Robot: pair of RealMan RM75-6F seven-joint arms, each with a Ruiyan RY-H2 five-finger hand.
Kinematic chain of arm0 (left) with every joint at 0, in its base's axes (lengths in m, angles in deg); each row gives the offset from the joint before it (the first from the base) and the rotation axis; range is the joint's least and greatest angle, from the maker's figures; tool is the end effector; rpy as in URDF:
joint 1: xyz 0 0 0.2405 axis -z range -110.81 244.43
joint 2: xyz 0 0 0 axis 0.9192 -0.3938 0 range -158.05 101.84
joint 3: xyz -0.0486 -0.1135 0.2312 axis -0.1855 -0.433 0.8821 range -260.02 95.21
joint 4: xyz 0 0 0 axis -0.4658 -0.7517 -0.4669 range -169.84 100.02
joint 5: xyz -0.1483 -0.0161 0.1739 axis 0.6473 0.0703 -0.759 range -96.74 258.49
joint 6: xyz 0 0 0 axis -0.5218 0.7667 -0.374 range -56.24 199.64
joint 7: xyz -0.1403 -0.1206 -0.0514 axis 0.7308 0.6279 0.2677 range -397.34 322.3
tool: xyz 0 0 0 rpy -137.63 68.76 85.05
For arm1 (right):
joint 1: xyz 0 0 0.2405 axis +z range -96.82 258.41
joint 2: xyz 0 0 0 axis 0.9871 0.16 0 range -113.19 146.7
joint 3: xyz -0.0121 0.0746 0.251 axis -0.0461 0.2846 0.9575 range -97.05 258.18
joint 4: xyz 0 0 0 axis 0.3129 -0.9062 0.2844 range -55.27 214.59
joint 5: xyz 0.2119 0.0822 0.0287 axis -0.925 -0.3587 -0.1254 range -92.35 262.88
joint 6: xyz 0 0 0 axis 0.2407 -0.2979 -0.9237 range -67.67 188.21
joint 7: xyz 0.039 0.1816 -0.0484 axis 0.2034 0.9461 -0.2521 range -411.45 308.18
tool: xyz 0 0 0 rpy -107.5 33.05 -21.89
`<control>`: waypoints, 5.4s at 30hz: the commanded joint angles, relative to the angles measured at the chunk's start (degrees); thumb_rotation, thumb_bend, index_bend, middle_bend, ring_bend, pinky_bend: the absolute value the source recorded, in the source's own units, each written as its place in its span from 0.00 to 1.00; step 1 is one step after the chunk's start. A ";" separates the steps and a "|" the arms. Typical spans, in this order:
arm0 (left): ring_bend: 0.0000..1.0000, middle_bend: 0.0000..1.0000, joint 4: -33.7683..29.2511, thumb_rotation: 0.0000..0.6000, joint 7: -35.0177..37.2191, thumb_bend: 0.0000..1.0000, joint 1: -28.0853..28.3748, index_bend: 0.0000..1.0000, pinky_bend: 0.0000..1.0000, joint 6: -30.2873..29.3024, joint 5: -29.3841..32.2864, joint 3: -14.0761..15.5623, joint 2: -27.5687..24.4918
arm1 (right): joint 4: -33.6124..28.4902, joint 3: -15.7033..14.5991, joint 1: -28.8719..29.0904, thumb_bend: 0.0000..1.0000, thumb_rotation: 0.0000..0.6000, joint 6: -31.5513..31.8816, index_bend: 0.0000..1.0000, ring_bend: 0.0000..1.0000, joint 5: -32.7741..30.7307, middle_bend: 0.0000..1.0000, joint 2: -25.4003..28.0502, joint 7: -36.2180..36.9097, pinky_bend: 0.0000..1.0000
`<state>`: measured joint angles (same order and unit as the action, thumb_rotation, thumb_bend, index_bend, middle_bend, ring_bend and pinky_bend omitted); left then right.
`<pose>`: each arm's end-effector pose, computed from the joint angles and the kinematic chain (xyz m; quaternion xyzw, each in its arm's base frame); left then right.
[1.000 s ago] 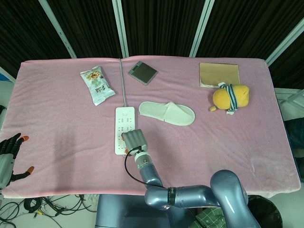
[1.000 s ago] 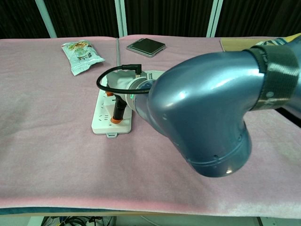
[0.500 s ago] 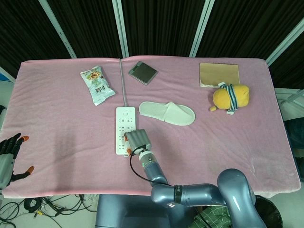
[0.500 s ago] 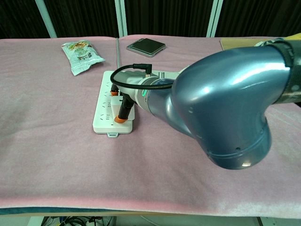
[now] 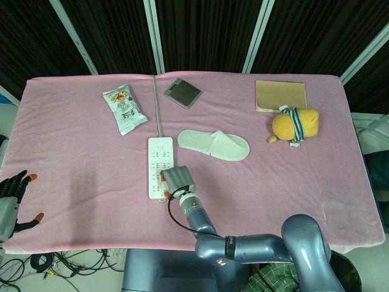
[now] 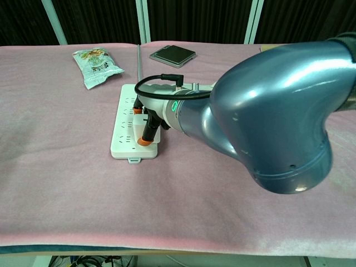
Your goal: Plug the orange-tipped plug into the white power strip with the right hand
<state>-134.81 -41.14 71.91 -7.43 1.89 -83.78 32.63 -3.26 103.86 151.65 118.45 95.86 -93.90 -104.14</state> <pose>-0.3300 0.2216 0.1342 -0.5844 -0.4541 -0.3330 0.5843 0.0307 -0.3669 -0.1761 0.7598 -0.4818 0.2594 0.3512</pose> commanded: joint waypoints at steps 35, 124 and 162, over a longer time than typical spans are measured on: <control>0.00 0.00 -0.30 1.00 -1.47 0.22 0.05 0.10 0.00 0.12 0.57 0.00 0.16 | -13.12 1.09 -1.83 0.27 1.00 8.37 0.42 0.47 0.73 0.35 10.65 1.25 0.34; 0.00 0.00 -0.36 1.00 -0.39 0.22 0.02 0.10 0.00 -0.11 0.33 -0.15 0.19 | -8.42 -0.99 10.12 0.89 1.00 -5.94 1.00 0.98 -20.41 0.99 15.53 3.93 0.90; 0.00 0.01 -0.45 1.00 -0.17 0.22 0.04 0.10 0.00 -0.01 0.39 -0.15 0.04 | -4.49 -3.07 12.94 0.88 1.00 -6.47 1.00 0.98 -22.94 0.99 12.51 2.63 0.90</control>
<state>-135.27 -41.30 71.95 -7.44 2.29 -83.93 32.68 -7.72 100.83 164.66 112.15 72.99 -81.39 -101.56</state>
